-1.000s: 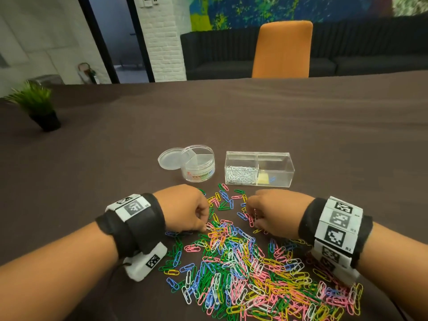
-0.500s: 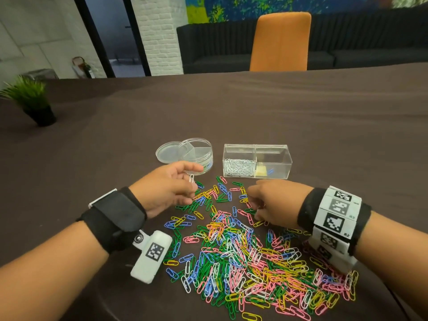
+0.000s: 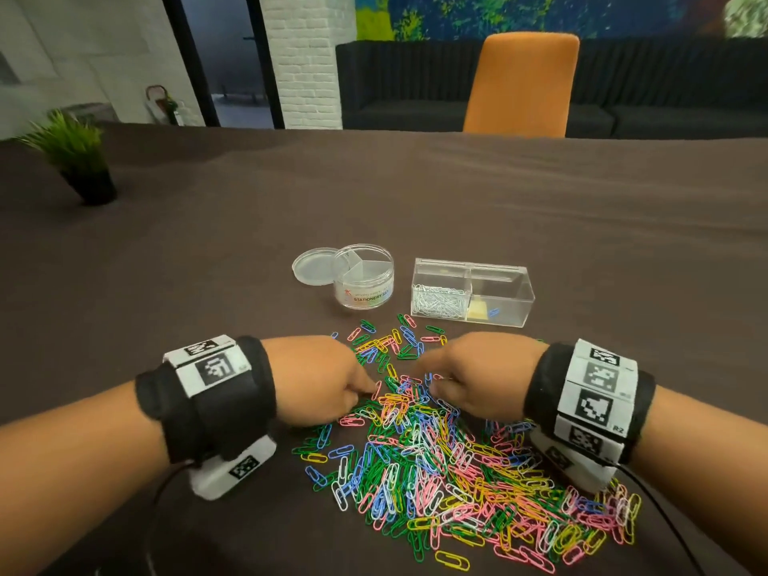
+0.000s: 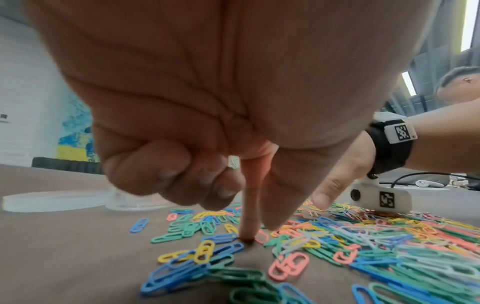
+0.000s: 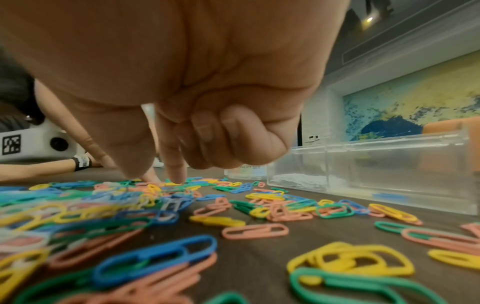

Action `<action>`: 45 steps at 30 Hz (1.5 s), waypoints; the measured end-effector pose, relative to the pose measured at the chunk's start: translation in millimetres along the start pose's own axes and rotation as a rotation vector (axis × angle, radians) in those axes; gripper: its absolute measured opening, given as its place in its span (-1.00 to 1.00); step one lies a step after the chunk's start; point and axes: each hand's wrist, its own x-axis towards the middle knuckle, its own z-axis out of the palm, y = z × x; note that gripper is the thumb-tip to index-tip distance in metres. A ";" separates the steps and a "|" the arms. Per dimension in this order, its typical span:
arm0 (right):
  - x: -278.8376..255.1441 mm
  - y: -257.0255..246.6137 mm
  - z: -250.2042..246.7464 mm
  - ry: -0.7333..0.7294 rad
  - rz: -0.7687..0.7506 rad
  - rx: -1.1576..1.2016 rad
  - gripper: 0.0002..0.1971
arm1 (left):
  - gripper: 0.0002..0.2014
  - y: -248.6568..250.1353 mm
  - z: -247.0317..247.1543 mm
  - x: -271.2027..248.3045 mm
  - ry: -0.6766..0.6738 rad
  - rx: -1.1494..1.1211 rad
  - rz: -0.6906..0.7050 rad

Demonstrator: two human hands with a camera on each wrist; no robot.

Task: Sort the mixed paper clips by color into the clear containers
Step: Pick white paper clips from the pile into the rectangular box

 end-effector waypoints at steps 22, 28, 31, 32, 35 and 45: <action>-1.2 16.1 -1.3 0.059 0.028 -0.082 -0.80 | -0.78 6.9 -6.7 30.4 0.220 0.001 -0.029; 2.3 11.5 0.5 0.004 -0.006 0.051 -0.90 | -0.84 7.3 -5.2 42.5 0.117 0.005 0.006; 2.6 12.0 1.8 0.006 0.040 0.031 -0.78 | -0.91 5.4 -5.8 43.6 0.097 -0.033 0.010; 2.4 11.8 1.8 -0.001 0.054 0.013 -0.75 | -0.92 5.1 -6.2 43.8 0.092 -0.042 0.014; 1.2 10.8 2.5 -0.038 0.078 0.014 -0.75 | -0.89 4.1 -7.6 44.5 0.073 -0.044 0.013; -8.6 15.8 2.6 -0.055 0.069 0.162 -0.93 | -0.93 -7.8 -8.0 40.5 0.092 -0.138 -0.035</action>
